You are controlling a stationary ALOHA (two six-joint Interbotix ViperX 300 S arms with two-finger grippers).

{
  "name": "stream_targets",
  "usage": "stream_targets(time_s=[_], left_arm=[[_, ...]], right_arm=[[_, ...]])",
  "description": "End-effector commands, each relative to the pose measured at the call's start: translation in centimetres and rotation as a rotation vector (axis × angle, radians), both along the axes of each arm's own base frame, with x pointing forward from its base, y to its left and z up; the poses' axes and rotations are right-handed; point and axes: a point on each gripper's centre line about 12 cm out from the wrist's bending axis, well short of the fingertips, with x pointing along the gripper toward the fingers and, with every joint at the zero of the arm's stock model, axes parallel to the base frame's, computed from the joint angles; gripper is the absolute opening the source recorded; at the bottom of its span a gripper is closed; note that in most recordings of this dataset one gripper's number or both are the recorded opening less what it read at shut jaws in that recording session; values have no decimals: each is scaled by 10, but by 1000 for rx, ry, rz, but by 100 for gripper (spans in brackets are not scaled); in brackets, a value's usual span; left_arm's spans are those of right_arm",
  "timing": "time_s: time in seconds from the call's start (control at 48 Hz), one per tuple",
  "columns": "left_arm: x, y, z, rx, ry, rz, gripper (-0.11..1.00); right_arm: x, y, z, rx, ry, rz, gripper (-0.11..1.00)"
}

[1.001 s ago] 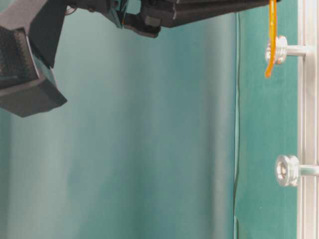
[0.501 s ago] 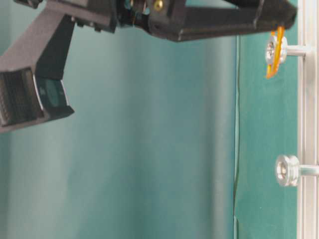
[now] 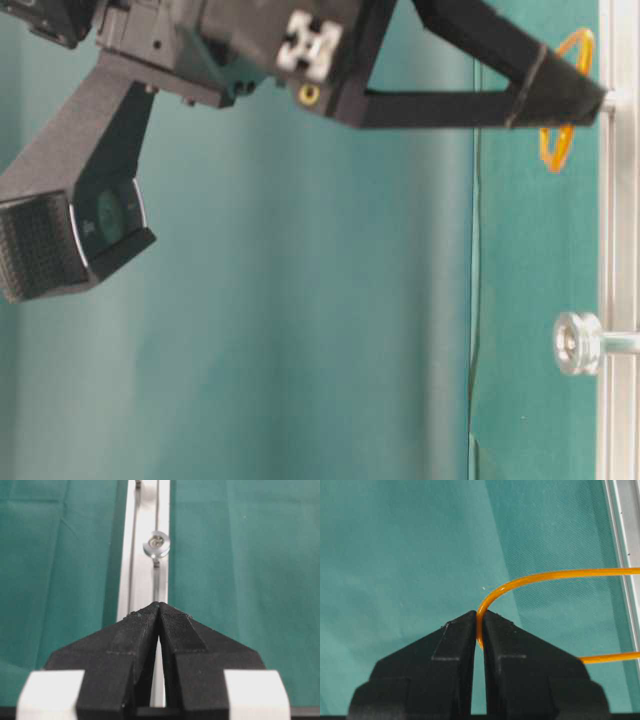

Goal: Hook the rubber onto the shaft.
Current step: 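Rotate the right gripper and pull the band leftward toward the left knob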

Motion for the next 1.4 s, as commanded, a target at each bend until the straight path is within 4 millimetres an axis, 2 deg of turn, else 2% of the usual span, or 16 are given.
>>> stream_targets(time_s=[0.0, 0.751, 1.064, 1.376], left_arm=[[3, 0, 13, 3, -31, -2, 0], [3, 0, 12, 3, -29, -2, 0], [3, 0, 12, 4, -29, -1, 0], [3, 0, 13, 3, -31, 0, 0]], right_arm=[[7, 1, 16, 23, -53, -20, 7], [20, -37, 17, 51, -84, -330, 7], [27, -46, 16, 133, -113, -467, 7], [29, -48, 12, 153, -108, -516, 7]])
